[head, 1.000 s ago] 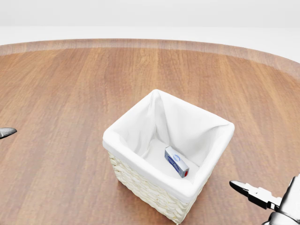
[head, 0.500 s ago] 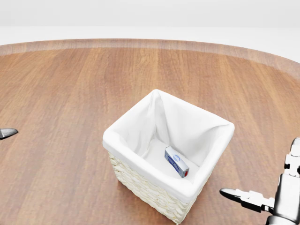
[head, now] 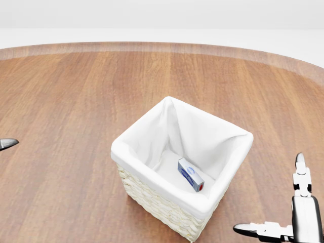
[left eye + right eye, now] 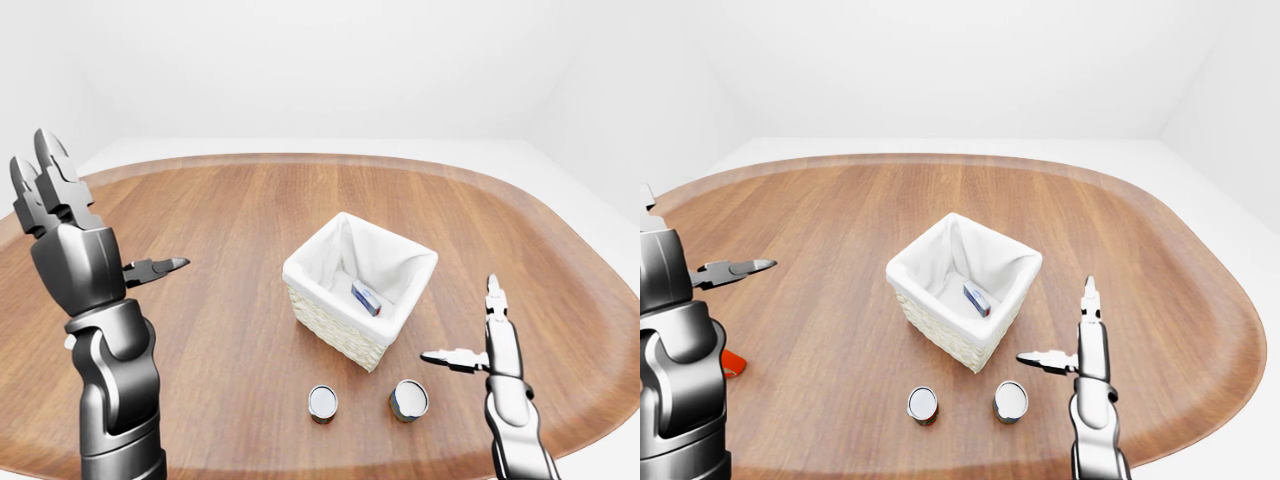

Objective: Pick up the alphabet soup and the cream cheese box, and put them in the basket.

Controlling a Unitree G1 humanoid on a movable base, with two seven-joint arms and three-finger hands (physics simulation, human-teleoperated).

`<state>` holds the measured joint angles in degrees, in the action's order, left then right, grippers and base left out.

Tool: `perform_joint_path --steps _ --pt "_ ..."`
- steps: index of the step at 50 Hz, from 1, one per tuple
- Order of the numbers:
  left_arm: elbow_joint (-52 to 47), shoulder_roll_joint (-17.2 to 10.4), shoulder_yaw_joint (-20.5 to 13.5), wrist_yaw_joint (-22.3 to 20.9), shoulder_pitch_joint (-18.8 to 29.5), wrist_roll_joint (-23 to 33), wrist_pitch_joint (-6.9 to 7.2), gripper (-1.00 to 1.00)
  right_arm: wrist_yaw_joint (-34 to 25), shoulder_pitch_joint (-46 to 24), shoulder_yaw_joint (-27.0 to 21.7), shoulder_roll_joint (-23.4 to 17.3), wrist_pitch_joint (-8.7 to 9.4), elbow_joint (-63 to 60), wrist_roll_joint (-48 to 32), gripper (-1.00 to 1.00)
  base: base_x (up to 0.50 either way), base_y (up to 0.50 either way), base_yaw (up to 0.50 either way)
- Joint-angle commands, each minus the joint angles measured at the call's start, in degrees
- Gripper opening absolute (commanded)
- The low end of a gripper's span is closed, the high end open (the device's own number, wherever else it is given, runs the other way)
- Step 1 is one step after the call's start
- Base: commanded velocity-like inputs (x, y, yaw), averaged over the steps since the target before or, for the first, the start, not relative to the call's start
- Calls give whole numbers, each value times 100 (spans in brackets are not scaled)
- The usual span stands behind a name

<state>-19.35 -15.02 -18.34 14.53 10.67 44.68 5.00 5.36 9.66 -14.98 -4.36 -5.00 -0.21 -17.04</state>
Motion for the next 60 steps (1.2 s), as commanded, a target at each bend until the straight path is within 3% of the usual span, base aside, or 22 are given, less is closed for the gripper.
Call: perform_joint_path --steps 1,10,60 --pt "-160 13 -44 -75 -9 -55 0 100 -183 77 78 -18 0 192 -340 100 0 0 0" --pt "-185 10 -37 -83 -5 -95 0 100 -623 341 168 -2 0 54 -698 100 0 0 0" --pt "-140 26 -7 -96 -28 0 0 100 -634 291 861 -58 0 863 -1173 100 0 0 0"
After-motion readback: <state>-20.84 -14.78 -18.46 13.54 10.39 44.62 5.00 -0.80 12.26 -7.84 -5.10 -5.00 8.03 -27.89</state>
